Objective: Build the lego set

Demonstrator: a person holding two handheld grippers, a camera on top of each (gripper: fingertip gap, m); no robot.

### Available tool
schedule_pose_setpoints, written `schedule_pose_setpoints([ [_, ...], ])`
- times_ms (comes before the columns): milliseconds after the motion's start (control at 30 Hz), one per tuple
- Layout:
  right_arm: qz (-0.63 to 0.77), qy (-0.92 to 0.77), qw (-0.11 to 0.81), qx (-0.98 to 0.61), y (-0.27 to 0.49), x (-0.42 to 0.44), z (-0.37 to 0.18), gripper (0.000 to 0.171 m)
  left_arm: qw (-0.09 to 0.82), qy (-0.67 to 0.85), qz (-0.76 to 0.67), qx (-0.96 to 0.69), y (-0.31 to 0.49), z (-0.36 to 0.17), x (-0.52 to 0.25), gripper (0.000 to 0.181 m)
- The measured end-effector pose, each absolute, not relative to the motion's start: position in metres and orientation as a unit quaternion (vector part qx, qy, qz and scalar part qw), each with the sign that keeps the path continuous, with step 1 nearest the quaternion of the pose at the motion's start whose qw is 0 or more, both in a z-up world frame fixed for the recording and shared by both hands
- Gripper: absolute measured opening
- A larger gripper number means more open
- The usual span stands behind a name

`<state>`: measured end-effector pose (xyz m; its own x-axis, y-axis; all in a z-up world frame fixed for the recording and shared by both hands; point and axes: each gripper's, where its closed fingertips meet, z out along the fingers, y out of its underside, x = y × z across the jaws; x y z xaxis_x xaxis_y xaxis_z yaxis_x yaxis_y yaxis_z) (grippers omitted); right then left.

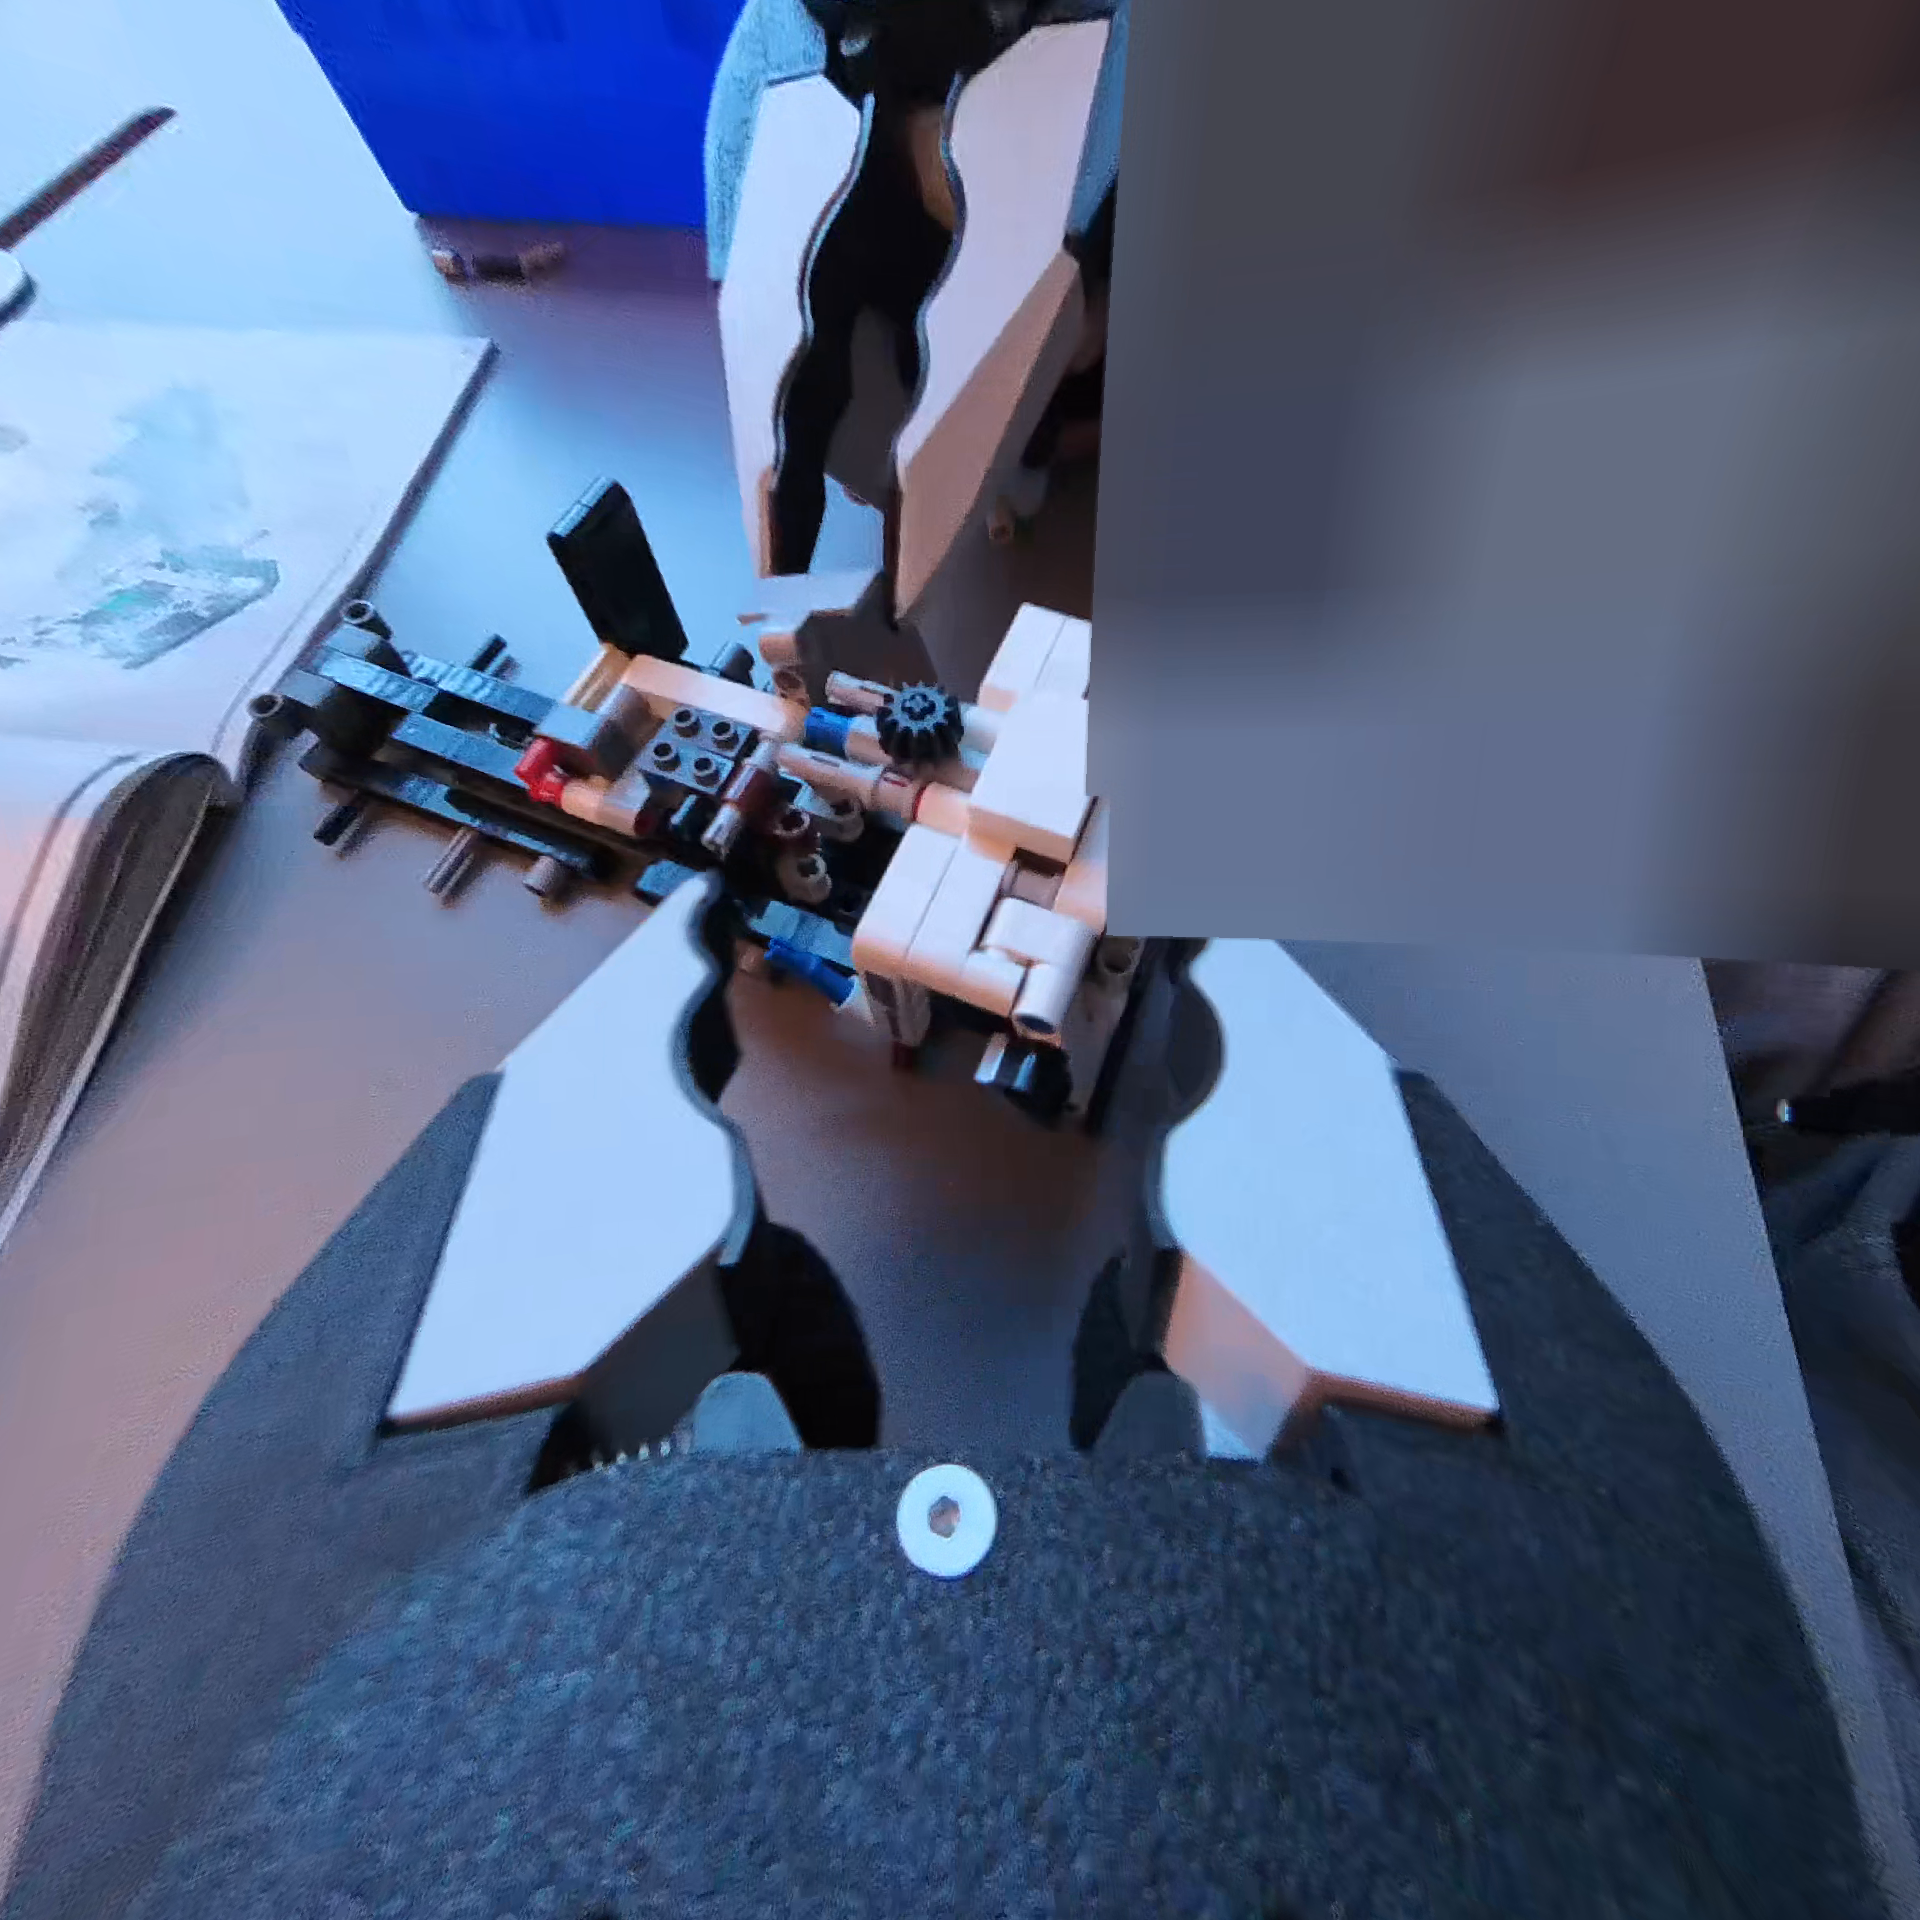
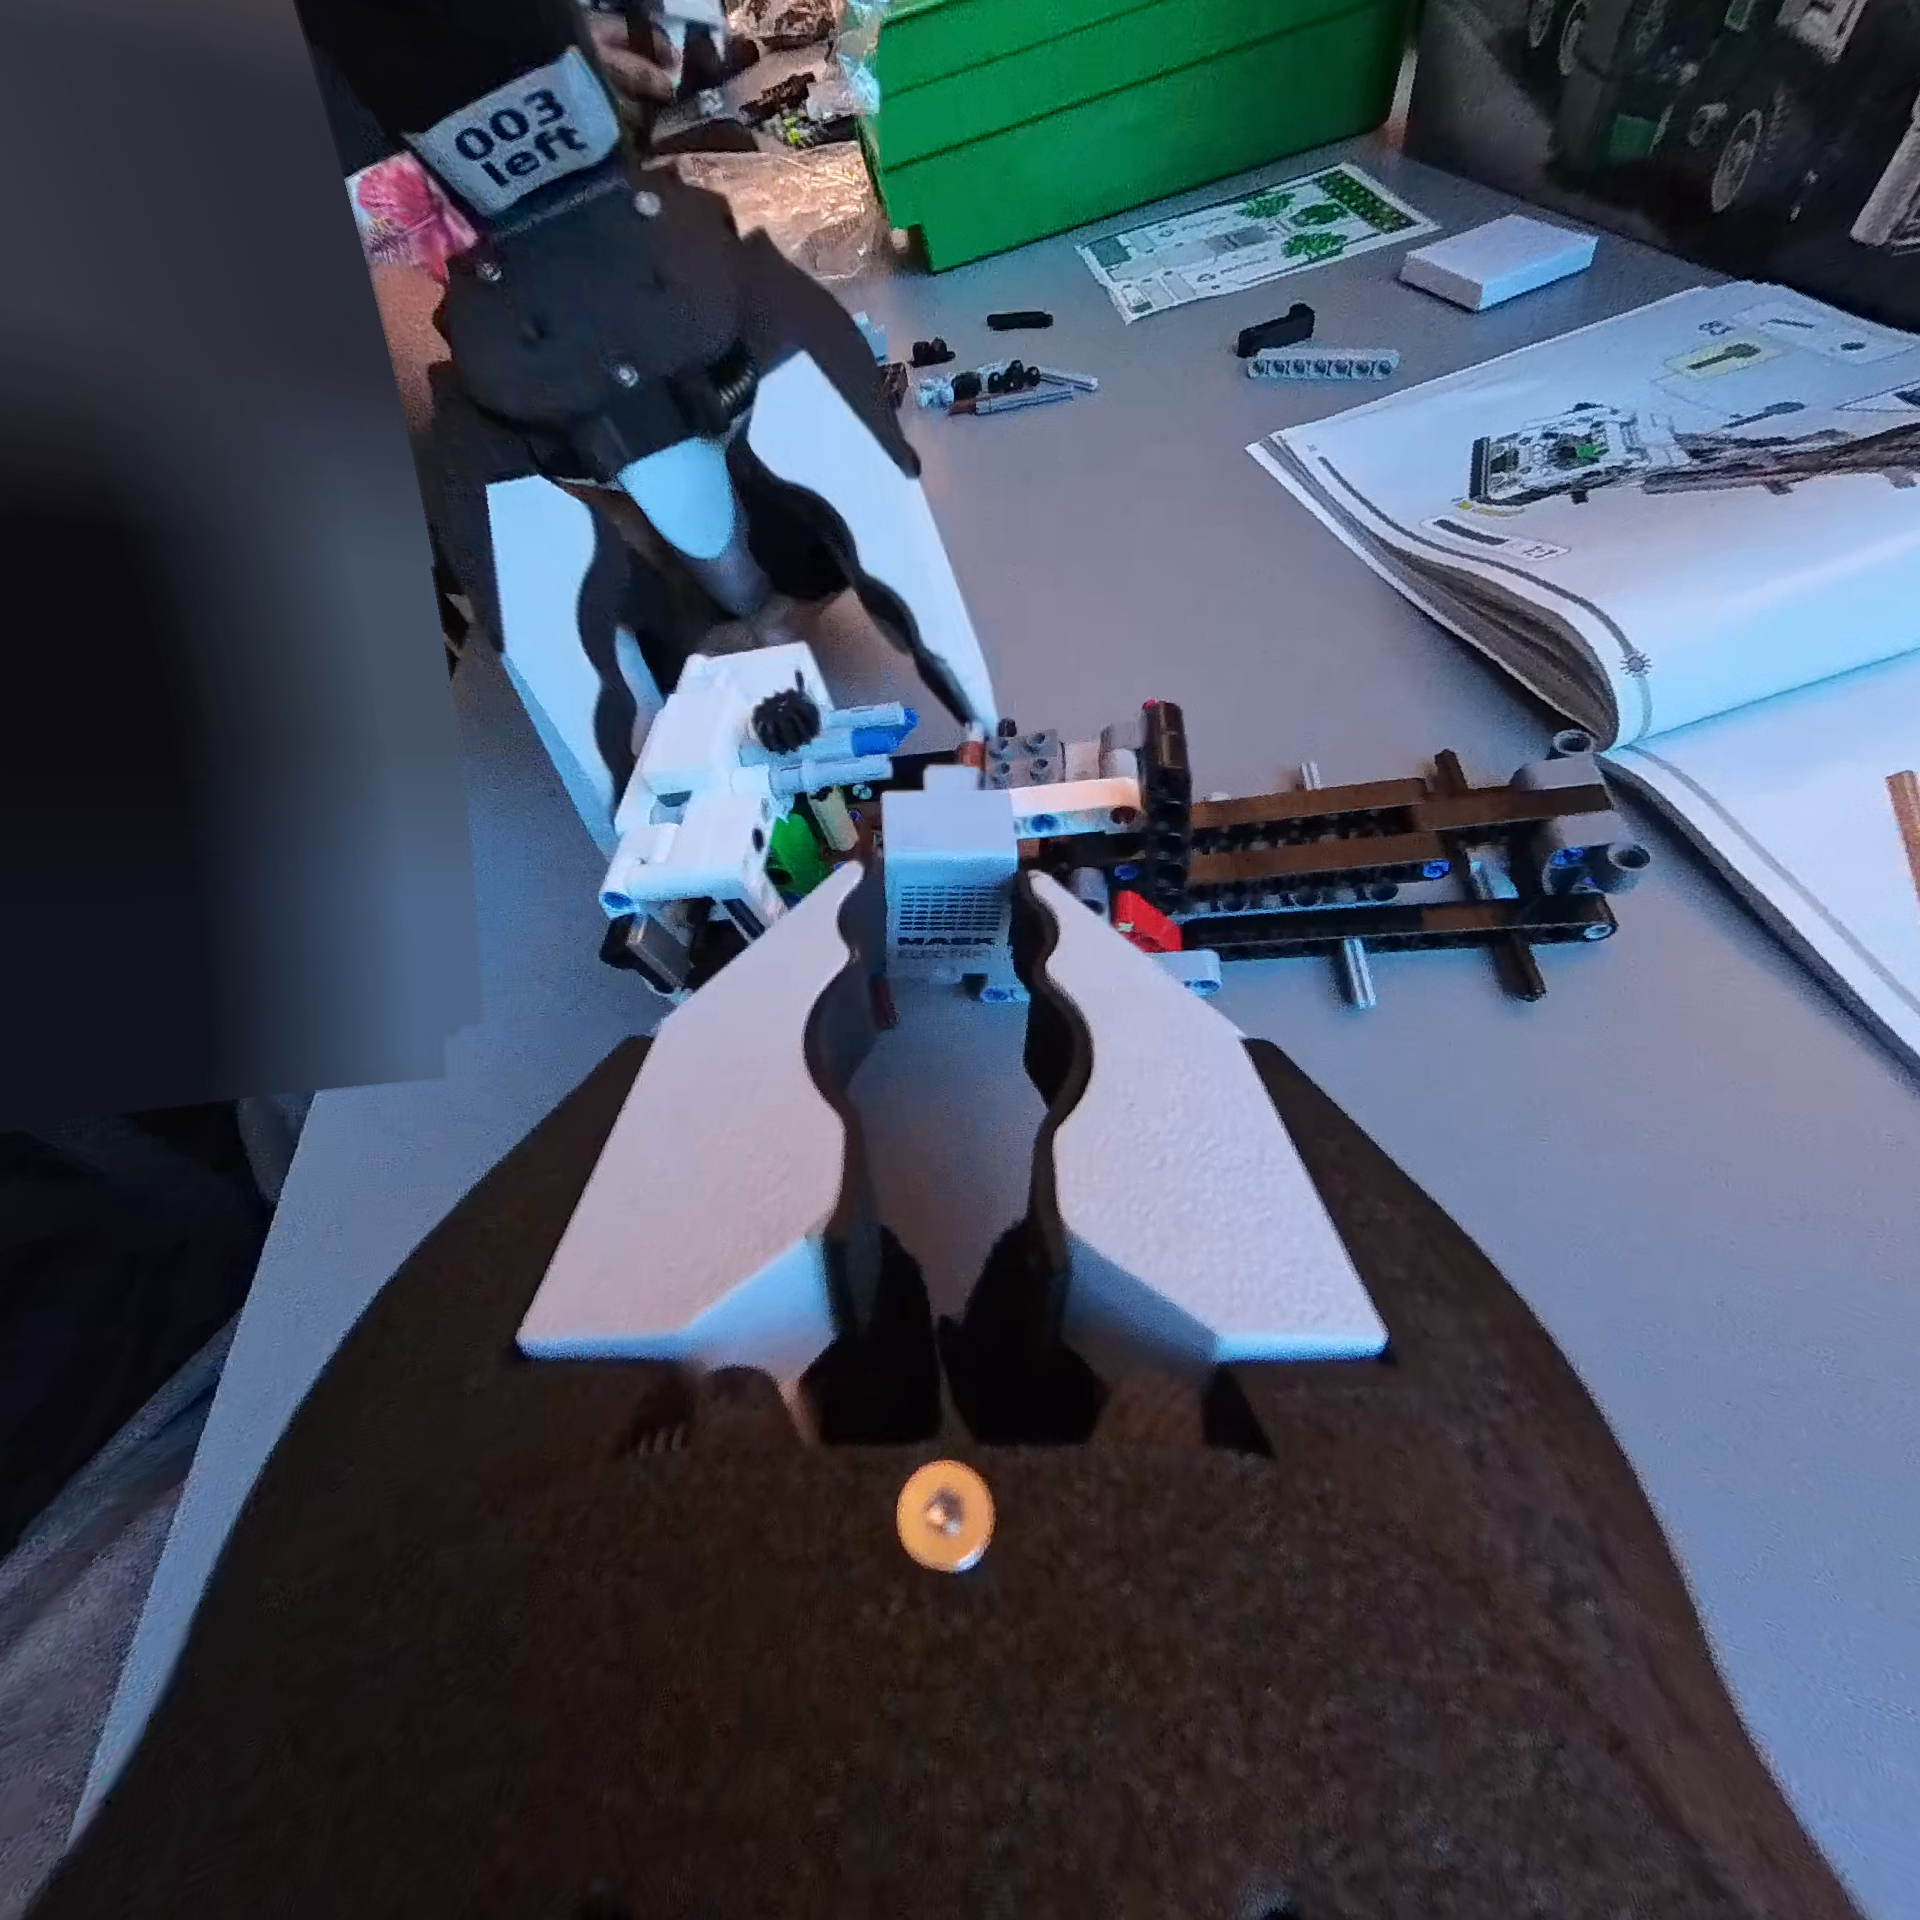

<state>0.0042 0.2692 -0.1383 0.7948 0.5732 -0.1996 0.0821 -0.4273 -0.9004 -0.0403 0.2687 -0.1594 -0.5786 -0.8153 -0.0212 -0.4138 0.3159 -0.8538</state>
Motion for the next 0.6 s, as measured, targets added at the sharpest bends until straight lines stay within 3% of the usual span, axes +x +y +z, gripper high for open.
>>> schedule_pose_setpoints([
  [67,0.241,-0.198,0.5,-0.808,0.2698,0.0048,-0.1367,0.022,0.238,0.772,-0.431,-0.403,0.2697,-0.1584,-0.0402,0.075],
  [600,0.198,-0.225,0.505,-0.809,0.2689,-0.0005,-0.1388,0.022,0.248,0.766,-0.425,-0.414,0.2646,-0.1584,-0.0402,0.073],
])
